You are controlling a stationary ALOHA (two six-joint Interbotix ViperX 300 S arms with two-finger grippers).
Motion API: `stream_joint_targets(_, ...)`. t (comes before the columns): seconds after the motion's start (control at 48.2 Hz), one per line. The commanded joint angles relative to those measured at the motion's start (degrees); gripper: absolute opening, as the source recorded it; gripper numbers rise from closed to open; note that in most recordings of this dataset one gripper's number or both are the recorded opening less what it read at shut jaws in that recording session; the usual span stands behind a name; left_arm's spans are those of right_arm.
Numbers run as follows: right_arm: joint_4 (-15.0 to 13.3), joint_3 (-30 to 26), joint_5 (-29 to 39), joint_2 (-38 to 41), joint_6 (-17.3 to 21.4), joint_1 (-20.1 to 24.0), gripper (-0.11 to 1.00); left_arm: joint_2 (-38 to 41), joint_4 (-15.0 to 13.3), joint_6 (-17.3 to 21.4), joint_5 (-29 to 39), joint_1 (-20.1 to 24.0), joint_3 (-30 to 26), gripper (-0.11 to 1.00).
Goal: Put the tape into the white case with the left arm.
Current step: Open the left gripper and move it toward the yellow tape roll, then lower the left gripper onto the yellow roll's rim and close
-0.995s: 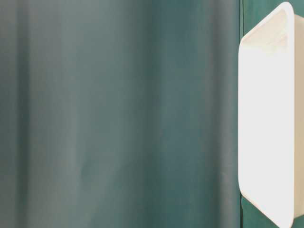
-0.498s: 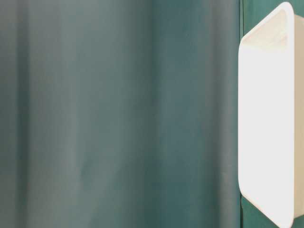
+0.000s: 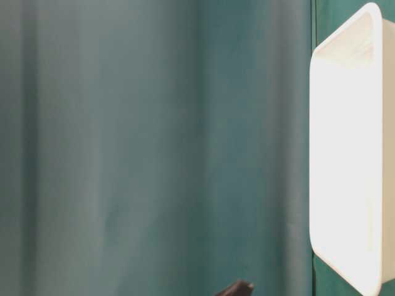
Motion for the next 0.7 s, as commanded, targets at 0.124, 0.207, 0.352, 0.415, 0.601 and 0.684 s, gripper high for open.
stream_joint_targets(0.124,-0.35,-0.44,-0.18,-0.7,0.09,-0.09,0.97,3.52,0.0,0.0,-0.26,-0.79,-3.16,0.95)
stream_joint_targets(0.207,-0.35,-0.35,-0.18,-1.14,0.09,-0.09,0.97,4.22,0.0,-0.09,-0.26,-0.88,-3.6,0.95)
stream_joint_targets(0.352,-0.7,-0.26,0.7,-2.2,0.0,-0.09,0.97,4.39,0.0,-0.09,0.53,-1.14,-4.31,0.95)
stream_joint_targets(0.415,-1.23,-0.44,1.32,-2.55,0.0,-0.09,0.97,4.39,0.0,-0.09,1.41,-1.14,-4.57,0.95)
stream_joint_targets(0.601,-3.16,-0.26,1.58,-3.16,0.0,-0.09,0.97,4.48,-0.09,-0.18,3.16,-1.23,-5.1,0.95)
stream_joint_targets(0.684,-3.87,-0.26,1.58,-3.16,0.0,-0.09,0.97,4.48,-0.09,-0.26,3.43,-1.14,-5.45,0.95)
